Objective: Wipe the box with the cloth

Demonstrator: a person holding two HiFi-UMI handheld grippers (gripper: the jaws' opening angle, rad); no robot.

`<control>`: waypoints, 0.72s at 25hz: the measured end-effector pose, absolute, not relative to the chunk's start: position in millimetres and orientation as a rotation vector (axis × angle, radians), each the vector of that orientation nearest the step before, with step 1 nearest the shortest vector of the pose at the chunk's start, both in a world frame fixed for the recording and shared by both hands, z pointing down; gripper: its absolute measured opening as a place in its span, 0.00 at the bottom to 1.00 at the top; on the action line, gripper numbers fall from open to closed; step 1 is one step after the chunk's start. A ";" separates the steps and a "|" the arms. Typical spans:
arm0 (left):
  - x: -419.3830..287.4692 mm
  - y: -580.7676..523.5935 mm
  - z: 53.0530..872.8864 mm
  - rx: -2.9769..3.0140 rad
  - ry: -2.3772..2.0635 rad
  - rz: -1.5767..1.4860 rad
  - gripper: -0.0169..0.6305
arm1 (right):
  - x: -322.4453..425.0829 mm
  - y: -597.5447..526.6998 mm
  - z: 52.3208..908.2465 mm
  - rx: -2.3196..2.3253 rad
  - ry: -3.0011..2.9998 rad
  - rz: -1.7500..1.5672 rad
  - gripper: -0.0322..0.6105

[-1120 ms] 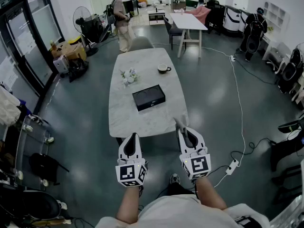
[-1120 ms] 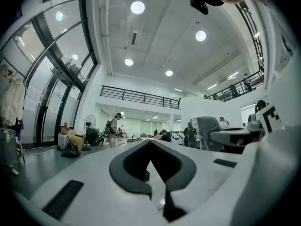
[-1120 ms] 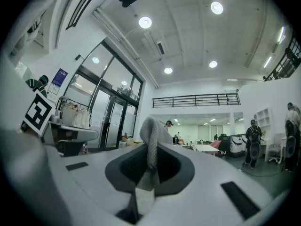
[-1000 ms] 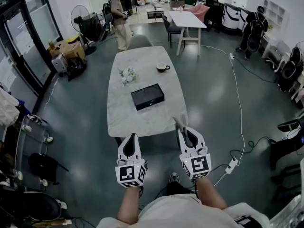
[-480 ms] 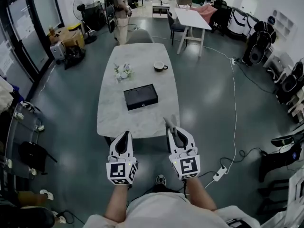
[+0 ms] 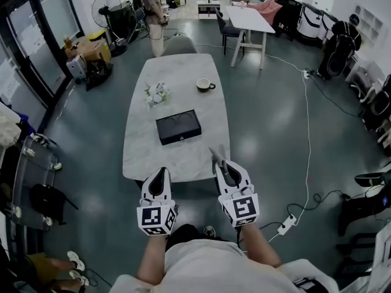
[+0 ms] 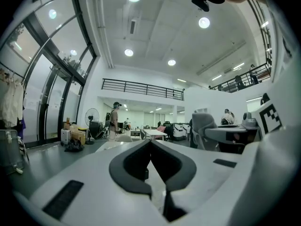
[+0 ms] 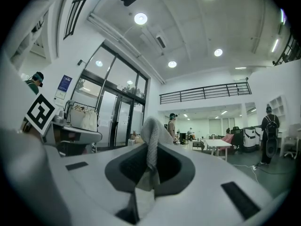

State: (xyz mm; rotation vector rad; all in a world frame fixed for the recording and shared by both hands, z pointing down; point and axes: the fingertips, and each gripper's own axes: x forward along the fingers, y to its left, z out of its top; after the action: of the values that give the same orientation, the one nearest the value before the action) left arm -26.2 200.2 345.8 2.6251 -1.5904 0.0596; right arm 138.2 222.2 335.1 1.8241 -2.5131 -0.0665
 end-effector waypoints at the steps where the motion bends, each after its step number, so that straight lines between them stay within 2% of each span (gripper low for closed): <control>1: -27.7 196.2 346.0 2.616 -1.595 0.066 0.06 | 136.7 217.3 335.8 1.812 -2.518 -0.062 0.12; 9: -17.8 160.5 367.4 2.588 -1.560 0.094 0.06 | 147.1 180.9 354.4 1.778 -2.506 0.007 0.12; 18: -3.2 68.9 382.4 2.612 -1.474 0.078 0.06 | 156.7 99.5 369.0 1.753 -2.449 0.013 0.12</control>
State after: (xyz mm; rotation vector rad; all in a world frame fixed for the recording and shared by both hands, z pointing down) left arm -3.2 68.9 382.4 2.6123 -1.4739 0.0777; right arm 156.7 99.5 369.0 1.7529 -2.4487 0.0133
